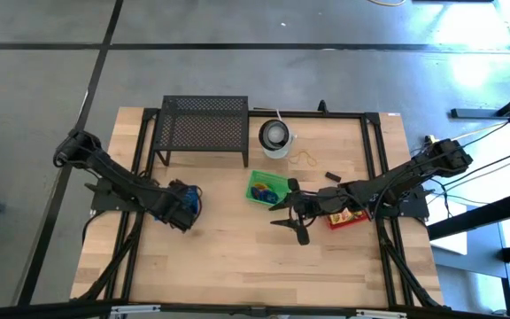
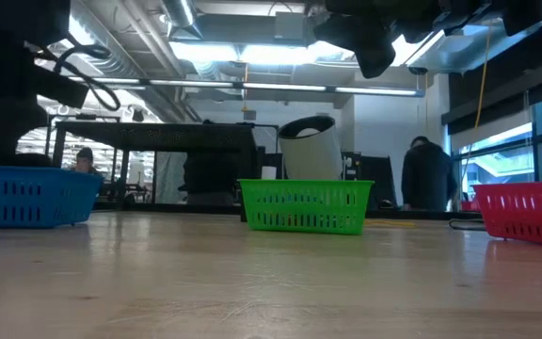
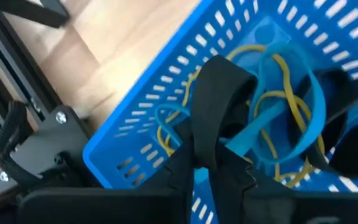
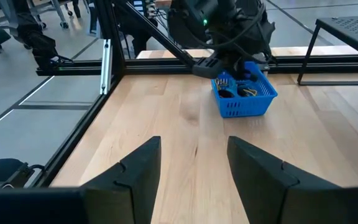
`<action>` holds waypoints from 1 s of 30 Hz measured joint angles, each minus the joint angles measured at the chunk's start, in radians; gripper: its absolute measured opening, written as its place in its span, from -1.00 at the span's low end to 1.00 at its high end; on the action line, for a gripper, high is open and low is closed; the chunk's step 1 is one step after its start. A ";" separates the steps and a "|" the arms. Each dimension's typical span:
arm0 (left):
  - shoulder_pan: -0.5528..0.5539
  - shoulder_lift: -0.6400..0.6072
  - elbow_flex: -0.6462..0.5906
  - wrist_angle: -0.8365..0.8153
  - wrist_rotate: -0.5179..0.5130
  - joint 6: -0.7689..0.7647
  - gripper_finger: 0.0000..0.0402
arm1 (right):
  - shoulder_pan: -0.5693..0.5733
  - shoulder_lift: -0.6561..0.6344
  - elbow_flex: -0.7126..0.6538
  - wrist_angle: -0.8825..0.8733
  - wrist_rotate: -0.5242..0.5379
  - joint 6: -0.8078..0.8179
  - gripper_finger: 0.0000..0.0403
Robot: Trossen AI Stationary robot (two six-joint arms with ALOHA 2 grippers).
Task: Pick & Place Office Desk Supplies
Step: Put the black rubber band into the blue bin
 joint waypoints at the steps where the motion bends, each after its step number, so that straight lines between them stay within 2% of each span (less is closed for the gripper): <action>1: 0.000 0.000 0.000 0.001 0.008 0.000 -0.80 | -0.001 0.000 0.000 0.000 0.000 -0.005 -0.08; 3: 0.000 0.000 0.003 0.001 0.014 0.000 -0.72 | -0.002 0.000 0.000 0.000 0.012 -0.021 -0.08; 9: 0.000 0.000 0.044 -0.005 0.021 0.054 -0.52 | -0.002 0.000 0.000 -0.012 0.174 -0.022 -0.08; 12: 0.000 0.000 0.072 -0.017 0.021 0.071 -0.45 | -0.003 0.000 0.000 -0.034 0.211 -0.022 -0.08; 30: 0.003 0.000 0.080 -0.086 0.069 0.075 -0.20 | -0.002 0.000 0.000 -0.059 0.217 -0.019 -0.08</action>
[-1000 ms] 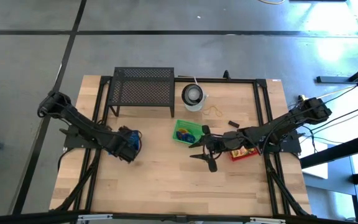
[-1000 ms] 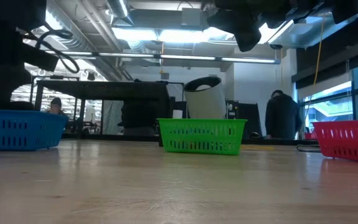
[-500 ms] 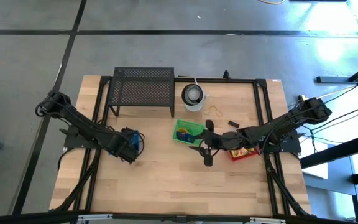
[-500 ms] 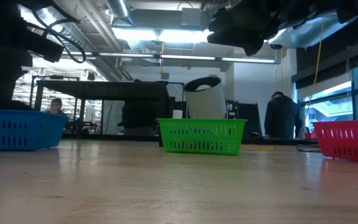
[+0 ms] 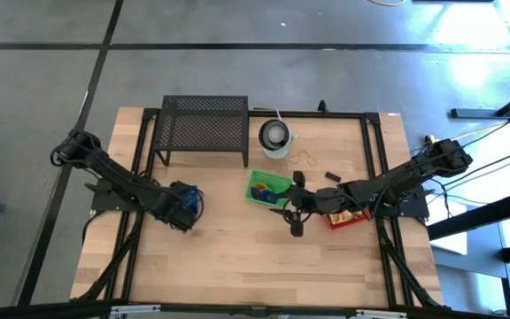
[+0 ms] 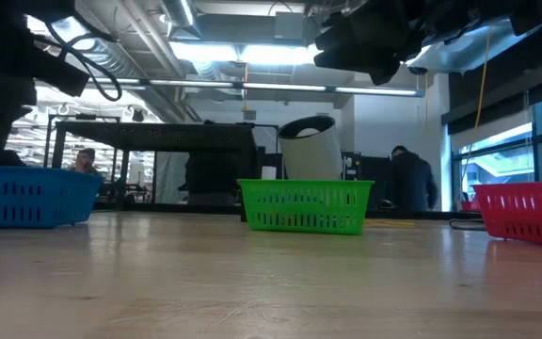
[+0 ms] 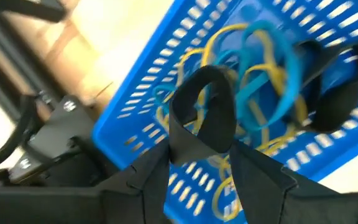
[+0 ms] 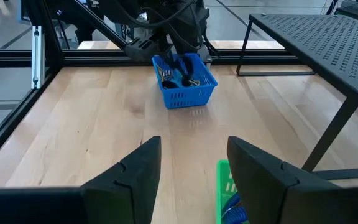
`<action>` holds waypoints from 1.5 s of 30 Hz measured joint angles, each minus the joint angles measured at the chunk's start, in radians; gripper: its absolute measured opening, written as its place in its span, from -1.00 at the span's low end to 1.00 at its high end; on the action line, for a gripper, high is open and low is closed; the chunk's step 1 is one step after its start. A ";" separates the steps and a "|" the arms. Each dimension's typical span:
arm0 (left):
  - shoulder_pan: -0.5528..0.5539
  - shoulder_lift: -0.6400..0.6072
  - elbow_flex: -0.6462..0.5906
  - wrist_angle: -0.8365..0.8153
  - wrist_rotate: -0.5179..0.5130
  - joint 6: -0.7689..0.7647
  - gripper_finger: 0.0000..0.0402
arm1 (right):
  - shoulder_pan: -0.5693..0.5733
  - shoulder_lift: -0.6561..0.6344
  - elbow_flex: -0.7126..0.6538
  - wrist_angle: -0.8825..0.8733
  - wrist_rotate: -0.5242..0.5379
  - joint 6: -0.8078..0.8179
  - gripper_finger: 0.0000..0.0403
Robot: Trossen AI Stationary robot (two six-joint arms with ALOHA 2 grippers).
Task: Pick & Place Office Desk Supplies
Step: Put the black rubber band into the blue bin
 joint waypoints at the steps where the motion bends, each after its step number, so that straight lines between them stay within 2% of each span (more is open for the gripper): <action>1: 0.004 0.000 0.000 -0.020 0.007 0.002 -0.20 | 0.000 0.000 0.000 0.000 0.000 0.000 -0.08; 5: 0.030 0.000 0.000 -0.104 0.037 -0.023 -0.20 | 0.000 0.000 0.000 0.000 0.000 0.000 -0.08; 10: 0.058 0.000 0.000 -0.100 0.112 -0.011 -0.20 | 0.000 0.000 0.000 0.000 0.000 0.000 -0.08; 14: 0.058 0.000 0.011 -0.102 0.120 -0.008 -0.20 | 0.000 0.000 0.000 -0.004 0.000 0.000 -0.08; 19: 0.055 0.000 0.097 -0.100 0.097 0.026 -0.20 | 0.000 0.000 0.000 -0.004 0.000 0.000 -0.08; 24: 0.053 0.000 0.189 -0.099 0.013 0.070 -0.21 | 0.000 0.000 0.000 -0.004 0.007 0.000 -0.08; 26: 0.053 0.000 0.215 -0.099 -0.032 0.062 -0.22 | 0.000 0.000 0.000 -0.004 0.057 0.000 -0.08; 29: 0.041 0.000 0.239 -0.080 -0.100 0.039 -0.22 | 0.000 -0.001 0.000 -0.032 0.195 0.018 -0.08; 32: 0.020 0.000 0.240 -0.036 -0.139 0.044 -0.23 | -0.007 -0.001 0.000 -0.139 0.366 0.126 -0.08; 34: 0.004 0.000 0.240 -0.018 -0.150 0.057 -0.23 | -0.032 -0.001 0.000 -0.247 0.419 0.220 -0.08; 36: -0.009 0.000 0.240 -0.013 -0.169 0.058 -0.22 | -0.081 -0.008 0.000 -0.384 0.388 0.313 -0.08; 40: -0.028 0.000 0.240 -0.009 -0.231 0.060 -0.22 | -0.226 -0.025 0.000 -0.630 0.204 0.511 -0.08; 45: -0.037 0.000 0.240 -0.009 -0.287 0.060 -0.24 | -0.386 -0.038 0.000 -0.831 0.053 0.577 -0.08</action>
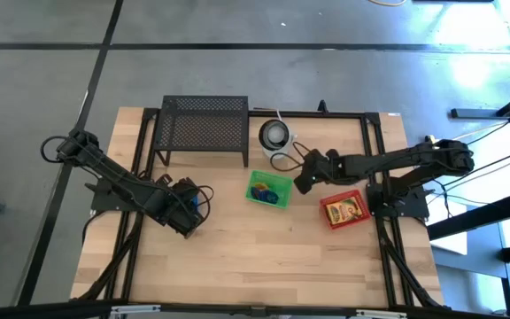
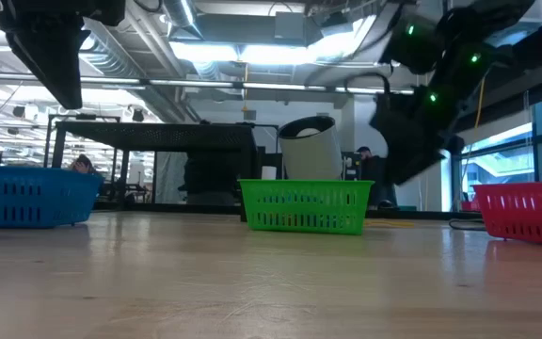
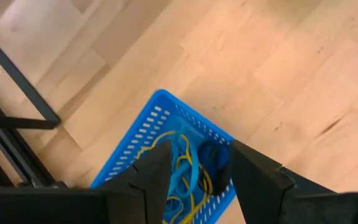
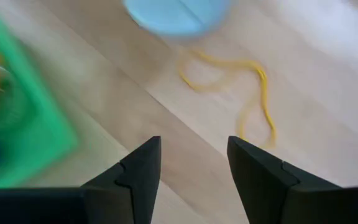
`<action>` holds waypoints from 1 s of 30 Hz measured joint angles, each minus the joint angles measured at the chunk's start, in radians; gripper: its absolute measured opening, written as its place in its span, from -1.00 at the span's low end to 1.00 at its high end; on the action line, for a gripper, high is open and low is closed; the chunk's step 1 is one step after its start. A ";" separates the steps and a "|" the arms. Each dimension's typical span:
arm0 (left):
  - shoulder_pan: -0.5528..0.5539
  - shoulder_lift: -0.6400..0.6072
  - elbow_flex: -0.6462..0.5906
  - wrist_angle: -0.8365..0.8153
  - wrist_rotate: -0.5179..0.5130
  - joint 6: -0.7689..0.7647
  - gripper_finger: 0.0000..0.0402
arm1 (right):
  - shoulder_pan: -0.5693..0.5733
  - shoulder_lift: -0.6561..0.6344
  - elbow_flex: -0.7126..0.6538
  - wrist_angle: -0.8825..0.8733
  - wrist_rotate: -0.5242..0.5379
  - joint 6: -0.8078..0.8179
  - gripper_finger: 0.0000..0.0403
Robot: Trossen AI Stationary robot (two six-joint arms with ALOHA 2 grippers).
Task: Pick & Place Office Desk Supplies
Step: Put the black rubber band into the blue bin
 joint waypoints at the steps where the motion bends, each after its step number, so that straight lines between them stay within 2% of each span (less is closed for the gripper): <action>1: 0.000 0.000 0.000 0.000 -0.008 0.000 -0.24 | -0.026 0.000 0.000 -0.018 -0.029 0.000 -0.08; 8: 0.000 0.000 0.000 0.000 -0.068 0.000 -0.24 | -0.186 0.032 0.000 -0.060 -0.224 -0.009 -0.08; 18: 0.000 0.000 0.000 0.000 -0.083 0.031 -0.24 | -0.215 0.032 0.000 -0.382 -0.271 0.012 -0.08; 23: 0.000 0.000 0.000 0.000 -0.125 0.035 -0.24 | -0.216 0.032 0.000 -0.375 -0.213 0.003 -0.08; 30: -0.001 0.000 0.000 0.016 -0.125 0.035 -0.24 | -0.236 0.032 -0.043 -0.342 -0.246 -0.045 -0.08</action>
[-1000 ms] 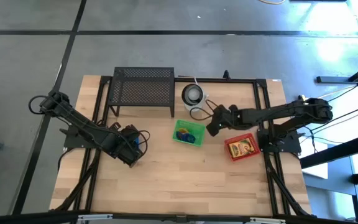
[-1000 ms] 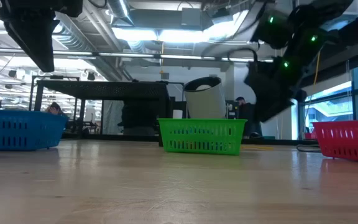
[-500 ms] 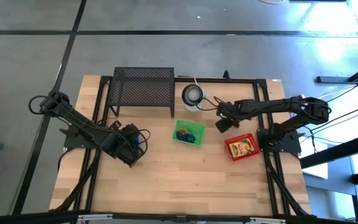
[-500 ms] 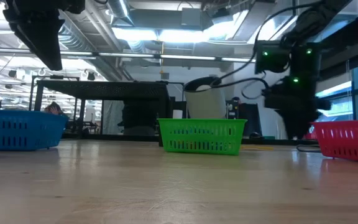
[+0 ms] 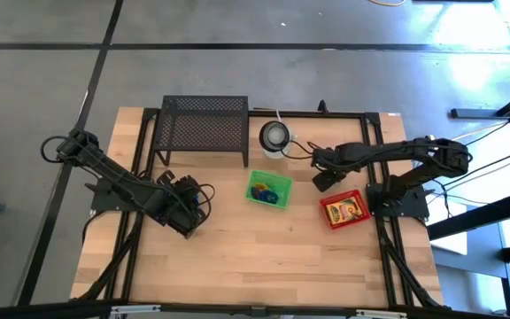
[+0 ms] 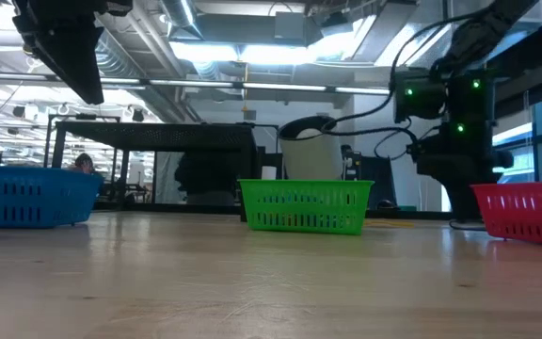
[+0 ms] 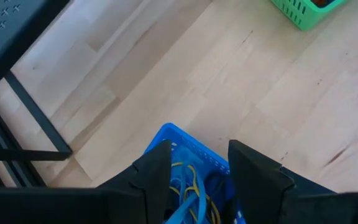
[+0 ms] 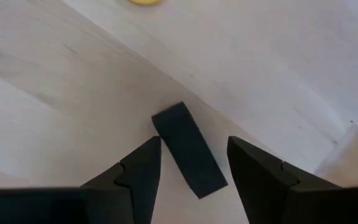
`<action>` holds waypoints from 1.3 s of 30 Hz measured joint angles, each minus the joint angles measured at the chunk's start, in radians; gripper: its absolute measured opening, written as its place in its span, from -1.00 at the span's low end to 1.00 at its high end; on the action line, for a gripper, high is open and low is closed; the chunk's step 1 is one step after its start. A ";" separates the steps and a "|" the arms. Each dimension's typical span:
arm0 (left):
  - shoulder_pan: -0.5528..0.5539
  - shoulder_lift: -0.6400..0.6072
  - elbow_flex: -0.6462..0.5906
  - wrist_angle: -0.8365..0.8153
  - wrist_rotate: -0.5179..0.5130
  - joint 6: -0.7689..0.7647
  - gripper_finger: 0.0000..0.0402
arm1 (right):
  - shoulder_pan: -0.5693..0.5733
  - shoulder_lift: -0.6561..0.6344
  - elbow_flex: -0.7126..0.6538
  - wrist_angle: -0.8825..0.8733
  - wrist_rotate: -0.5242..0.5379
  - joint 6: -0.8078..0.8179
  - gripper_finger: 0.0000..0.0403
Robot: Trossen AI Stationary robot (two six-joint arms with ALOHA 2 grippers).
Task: Pick & Place Office Desk Supplies
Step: Put the black rubber band into the blue bin
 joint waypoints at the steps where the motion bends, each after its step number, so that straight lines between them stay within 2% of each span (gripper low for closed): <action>1: 0.000 0.000 0.000 0.000 0.001 0.000 -0.24 | -0.005 0.000 -0.014 0.015 0.000 0.000 -0.08; 8: 0.000 0.000 0.000 0.003 0.002 0.000 -0.24 | -0.038 -0.006 -0.071 0.075 -0.010 -0.037 -0.09; 11: 0.000 0.000 0.000 0.010 0.002 0.000 -0.24 | -0.040 -0.006 -0.072 0.082 -0.018 -0.056 -0.17; 14: 0.000 0.000 0.000 0.019 0.003 0.000 -0.24 | -0.040 -0.005 -0.074 0.098 -0.035 -0.064 -0.34; 22: -0.001 0.000 0.000 0.029 0.003 0.000 -0.24 | -0.040 -0.005 -0.069 0.100 -0.041 -0.093 -0.94; 28: -0.001 0.000 0.000 0.048 0.003 -0.001 -0.24 | 0.007 -0.073 -0.011 0.073 -0.045 -0.116 -0.90; 32: -0.001 0.000 0.000 0.081 0.000 0.000 -0.24 | 0.065 -0.136 0.042 0.064 -0.047 -0.116 -0.95; 36: -0.001 0.000 0.000 0.119 -0.014 0.049 -0.24 | 0.152 -0.193 0.092 0.083 -0.046 -0.102 -0.98; 39: -0.001 0.001 -0.001 0.204 -0.056 0.134 -0.25 | 0.243 -0.217 0.112 0.162 -0.015 -0.099 -0.96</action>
